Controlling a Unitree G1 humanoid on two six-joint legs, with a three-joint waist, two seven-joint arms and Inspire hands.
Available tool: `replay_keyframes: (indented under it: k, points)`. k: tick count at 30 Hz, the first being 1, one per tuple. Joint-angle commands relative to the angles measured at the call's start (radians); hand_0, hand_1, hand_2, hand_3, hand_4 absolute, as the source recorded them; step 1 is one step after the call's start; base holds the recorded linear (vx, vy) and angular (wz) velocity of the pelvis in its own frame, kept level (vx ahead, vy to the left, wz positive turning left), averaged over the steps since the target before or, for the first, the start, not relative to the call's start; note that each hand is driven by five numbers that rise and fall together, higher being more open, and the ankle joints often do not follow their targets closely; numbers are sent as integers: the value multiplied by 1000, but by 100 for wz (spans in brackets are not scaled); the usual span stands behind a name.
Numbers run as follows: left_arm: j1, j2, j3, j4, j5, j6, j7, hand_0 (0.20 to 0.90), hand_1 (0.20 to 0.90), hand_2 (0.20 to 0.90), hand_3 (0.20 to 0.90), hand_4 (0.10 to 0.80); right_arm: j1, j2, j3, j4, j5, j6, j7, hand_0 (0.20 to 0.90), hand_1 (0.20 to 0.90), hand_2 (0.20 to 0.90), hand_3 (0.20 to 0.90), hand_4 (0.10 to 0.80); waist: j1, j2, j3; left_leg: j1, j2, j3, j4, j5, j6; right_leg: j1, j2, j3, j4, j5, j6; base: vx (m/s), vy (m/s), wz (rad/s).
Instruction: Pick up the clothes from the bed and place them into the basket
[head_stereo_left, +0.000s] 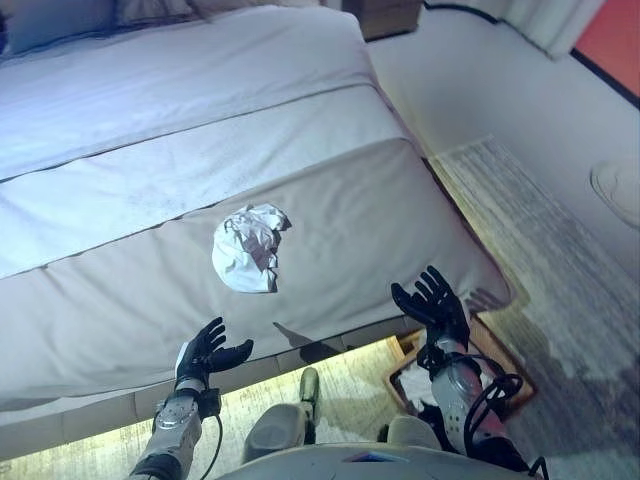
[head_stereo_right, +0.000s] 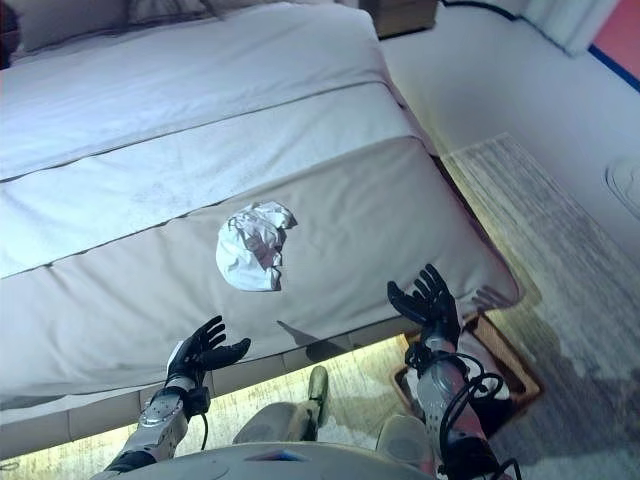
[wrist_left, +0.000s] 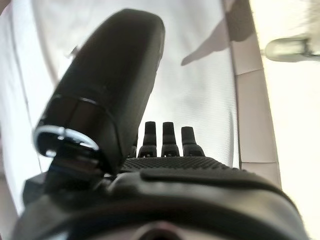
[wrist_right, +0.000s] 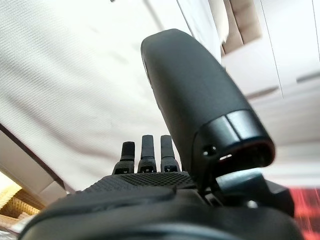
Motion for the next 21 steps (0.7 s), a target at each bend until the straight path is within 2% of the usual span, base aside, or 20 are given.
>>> replay_keyframes:
  k: [1, 3, 4, 7, 9, 11, 12, 13, 15, 16, 18, 21]
  points:
    - [51, 48, -21, -17, 69, -49, 18, 900, 900, 900, 900, 800, -41, -33, -55, -6, 8, -32, 57, 900, 900, 900, 900, 800, 21, -92, -47, 24, -31, 92, 27, -47, -36, -84, -38, 18, -212, 234, -1, 126, -164, 105]
    - [54, 37, -22, -13, 80, -57, 39, 900, 900, 900, 900, 800, -52, -30, -54, 6, 8, -22, 54, 900, 900, 900, 900, 800, 35, -100, -52, 22, -27, 85, 31, -45, -43, -57, -27, 7, -222, 214, -12, 108, -194, 100]
    - [63, 22, 3, -3, 89, -75, 43, 900, 900, 900, 900, 800, -63, -38, -48, 14, 15, 7, 81, 900, 900, 900, 900, 800, 61, -123, -61, 10, -25, 82, 65, -49, -54, -18, -22, -22, -249, 207, -27, 140, -245, 98]
    - [80, 16, 20, 2, 116, -81, 34, 900, 900, 900, 900, 800, -64, -45, -51, 14, 12, 24, 82, 900, 900, 900, 900, 800, 71, -142, -62, -7, -9, 119, 130, -67, -70, 11, -30, -59, -261, 202, -38, 101, -114, 48]
    - [93, 17, 29, 16, 133, -85, 10, 900, 900, 900, 900, 800, -67, -60, -61, 13, 5, 61, 79, 900, 900, 900, 900, 800, 81, -150, -65, -21, 38, 139, 141, -48, -101, 47, -40, -96, -271, 194, -43, 127, 33, 73]
    - [94, 18, 28, 16, 136, -85, 2, 900, 900, 900, 900, 800, -71, -66, -63, 15, 10, 78, 81, 900, 900, 900, 900, 800, 85, -145, -68, -20, 64, 139, 113, -26, -114, 56, -43, -108, -276, 189, -42, 111, 116, 58]
    - [90, 17, 27, 21, 132, -85, -1, 900, 900, 900, 900, 800, -75, -70, -70, 26, 2, 101, 83, 900, 900, 900, 900, 800, 85, -132, -74, -17, 114, 157, 49, 19, -136, 74, -44, -126, -289, 180, -40, 115, 158, 46]
    - [84, 16, 26, 24, 133, -84, -2, 900, 900, 900, 900, 800, -76, -71, -72, 30, -8, 110, 83, 900, 900, 900, 900, 800, 85, -127, -75, -19, 135, 177, 25, 41, -146, 83, -48, -137, -295, 177, -39, 125, 227, 44]
    - [63, 13, 21, 33, 148, -76, -14, 900, 900, 900, 900, 800, -74, -80, -75, 57, -70, 145, 75, 900, 900, 900, 900, 800, 79, -117, -79, -38, 191, 264, -3, 87, -171, 107, -65, -184, -306, 168, -32, 111, 269, 53]
    - [49, 12, 15, 39, 156, -70, -20, 900, 900, 900, 900, 800, -73, -96, -71, 91, -125, 159, 72, 900, 900, 900, 900, 800, 71, -112, -83, -35, 212, 314, -8, 91, -175, 115, -83, -221, -307, 165, -25, 112, 292, 48]
    - [45, 14, 10, 38, 150, -67, -20, 900, 900, 900, 900, 800, -73, -110, -67, 113, -189, 177, 59, 900, 900, 900, 900, 800, 70, -108, -87, -27, 202, 305, -11, 85, -174, 122, -102, -230, -301, 168, -16, 120, 281, 57]
    - [38, 25, 8, 36, 137, -59, -14, 900, 900, 900, 900, 800, -89, -126, -63, 147, -220, 191, 59, 900, 900, 900, 900, 800, 76, -106, -97, -1, 164, 284, -16, 59, -158, 128, -132, -226, -290, 172, 9, 139, 249, 24]
